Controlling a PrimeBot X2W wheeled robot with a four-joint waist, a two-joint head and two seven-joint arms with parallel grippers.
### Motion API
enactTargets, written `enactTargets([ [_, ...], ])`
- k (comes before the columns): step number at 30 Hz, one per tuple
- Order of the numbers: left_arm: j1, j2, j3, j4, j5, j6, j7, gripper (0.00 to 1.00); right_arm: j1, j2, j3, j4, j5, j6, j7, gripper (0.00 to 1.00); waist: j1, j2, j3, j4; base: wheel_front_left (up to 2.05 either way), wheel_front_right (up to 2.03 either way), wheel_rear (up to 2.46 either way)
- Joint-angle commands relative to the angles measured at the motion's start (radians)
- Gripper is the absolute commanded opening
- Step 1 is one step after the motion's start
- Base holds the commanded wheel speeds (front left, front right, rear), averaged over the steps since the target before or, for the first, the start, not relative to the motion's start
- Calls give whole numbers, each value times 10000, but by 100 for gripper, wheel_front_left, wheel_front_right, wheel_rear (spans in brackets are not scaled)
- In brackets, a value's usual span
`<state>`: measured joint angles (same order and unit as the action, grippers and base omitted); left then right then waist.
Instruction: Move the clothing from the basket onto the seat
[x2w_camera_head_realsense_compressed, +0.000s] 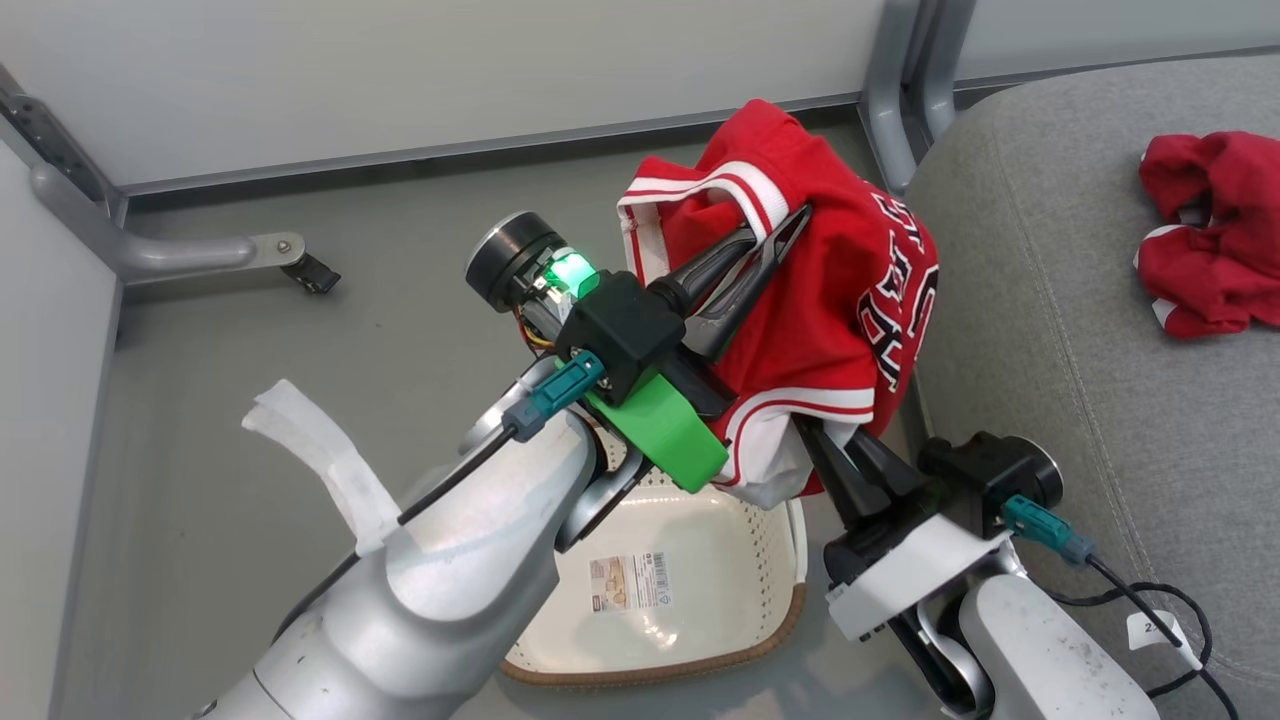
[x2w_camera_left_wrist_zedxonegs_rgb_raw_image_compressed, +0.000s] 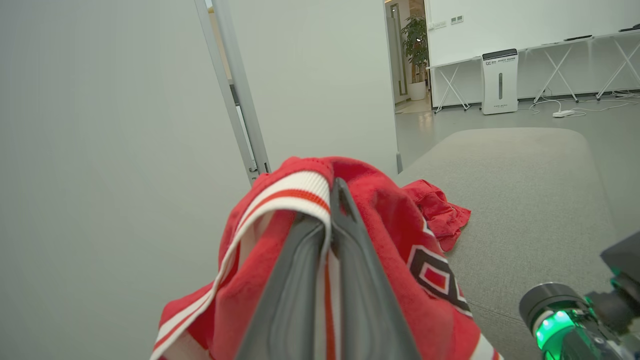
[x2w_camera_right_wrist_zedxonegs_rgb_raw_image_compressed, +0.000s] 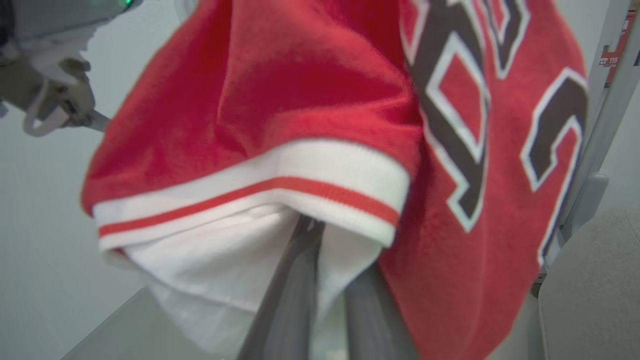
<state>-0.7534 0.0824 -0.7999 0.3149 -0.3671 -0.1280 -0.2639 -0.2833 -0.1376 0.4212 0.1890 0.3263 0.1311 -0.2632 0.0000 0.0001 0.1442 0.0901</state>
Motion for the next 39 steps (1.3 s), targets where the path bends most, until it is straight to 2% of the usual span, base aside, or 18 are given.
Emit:
enactTargets([
  [1,15,49,39,23,66,-27,-7,0,86,-19,-5,-54,-12,-7,-24,0,0,-1,1,-14,0,0,0],
  [2,24,40,59,53,106,-26,-7,82,91,-26,-34,-88,-22,-7,-24,0,0,-1,12,-21,0,0,0],
  [3,22,34,72,55,118,-23,-7,100,89,-29,-45,-105,-24,-7,-24,0,0,-1,22,-23,0,0,0],
  [25,197,113,22,572,196,-24,-5,100,-9,60,-280,-466,-99,-7,-24,0,0,-1,102,-205,0,0,0],
  [39,594,381,-36,897,181,-12,-5,100,-19,46,-1689,-1267,-217,-7,-24,0,0,-1,309,-800,0,0,0],
])
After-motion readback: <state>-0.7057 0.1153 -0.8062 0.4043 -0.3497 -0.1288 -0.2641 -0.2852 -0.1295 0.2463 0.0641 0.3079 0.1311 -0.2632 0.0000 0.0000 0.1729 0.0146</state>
